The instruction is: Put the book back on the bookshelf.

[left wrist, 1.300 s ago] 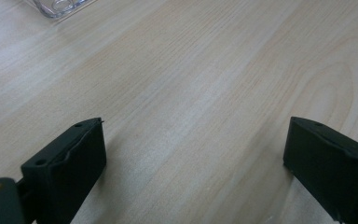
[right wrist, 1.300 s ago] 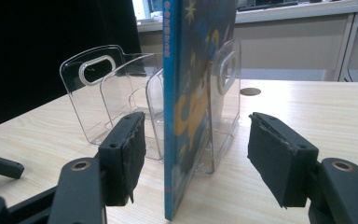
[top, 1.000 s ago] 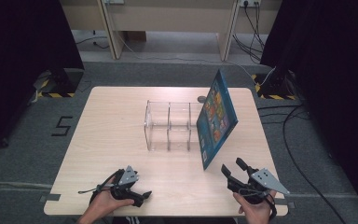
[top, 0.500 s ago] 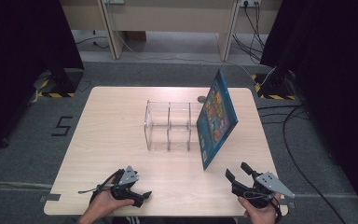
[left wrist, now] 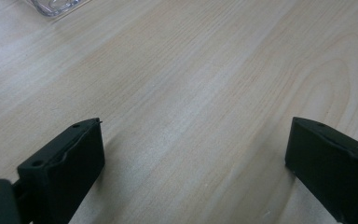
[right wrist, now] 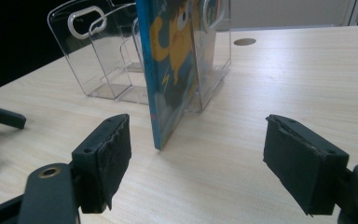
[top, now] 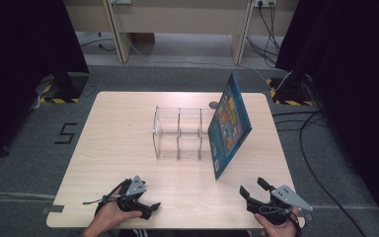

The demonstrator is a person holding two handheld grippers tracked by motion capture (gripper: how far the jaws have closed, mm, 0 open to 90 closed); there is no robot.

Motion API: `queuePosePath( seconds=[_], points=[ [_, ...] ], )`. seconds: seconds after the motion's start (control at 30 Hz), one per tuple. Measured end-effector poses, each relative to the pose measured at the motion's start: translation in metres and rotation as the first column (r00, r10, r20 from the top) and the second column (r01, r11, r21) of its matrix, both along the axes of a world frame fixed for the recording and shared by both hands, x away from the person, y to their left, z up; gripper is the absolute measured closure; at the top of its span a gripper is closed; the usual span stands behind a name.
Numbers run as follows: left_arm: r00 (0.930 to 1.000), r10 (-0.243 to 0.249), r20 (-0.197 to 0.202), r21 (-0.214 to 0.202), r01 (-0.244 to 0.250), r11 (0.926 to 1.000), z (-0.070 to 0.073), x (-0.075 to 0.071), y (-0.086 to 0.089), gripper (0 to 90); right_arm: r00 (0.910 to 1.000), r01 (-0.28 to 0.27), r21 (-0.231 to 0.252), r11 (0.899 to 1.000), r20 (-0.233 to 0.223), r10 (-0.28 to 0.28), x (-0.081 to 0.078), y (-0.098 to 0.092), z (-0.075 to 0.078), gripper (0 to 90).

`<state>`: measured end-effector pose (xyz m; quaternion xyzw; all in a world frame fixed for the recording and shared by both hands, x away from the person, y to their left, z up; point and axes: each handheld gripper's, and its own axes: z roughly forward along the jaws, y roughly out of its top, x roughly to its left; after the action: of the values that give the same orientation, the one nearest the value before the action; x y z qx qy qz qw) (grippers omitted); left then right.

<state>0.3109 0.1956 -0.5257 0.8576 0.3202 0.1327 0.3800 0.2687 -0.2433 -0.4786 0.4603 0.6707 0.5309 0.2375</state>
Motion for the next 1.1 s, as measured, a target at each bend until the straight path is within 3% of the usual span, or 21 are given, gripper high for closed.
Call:
queuePosePath(
  seconds=[0.33,0.67,1.1],
  points=[
    [1.0000,-0.001,0.002,-0.001,0.001,1.0000,0.000,0.000,0.000,2.8,0.9997,0.002,-0.001,1.000,-0.023,-0.002,-0.006,-0.006,-0.002,21.6],
    [1.0000,-0.001,0.001,-0.001,0.001,1.0000,0.000,0.000,0.000,2.8,0.9971,-0.017,-0.053,0.998,-0.075,0.013,-0.008,-0.009,-0.009,18.1],
    [1.0000,-0.002,0.001,-0.003,0.002,1.0000,0.000,0.000,0.000,2.6,0.9925,-0.014,-0.073,0.997,-0.122,0.005,-0.013,-0.021,-0.014,18.0]
  ],
)
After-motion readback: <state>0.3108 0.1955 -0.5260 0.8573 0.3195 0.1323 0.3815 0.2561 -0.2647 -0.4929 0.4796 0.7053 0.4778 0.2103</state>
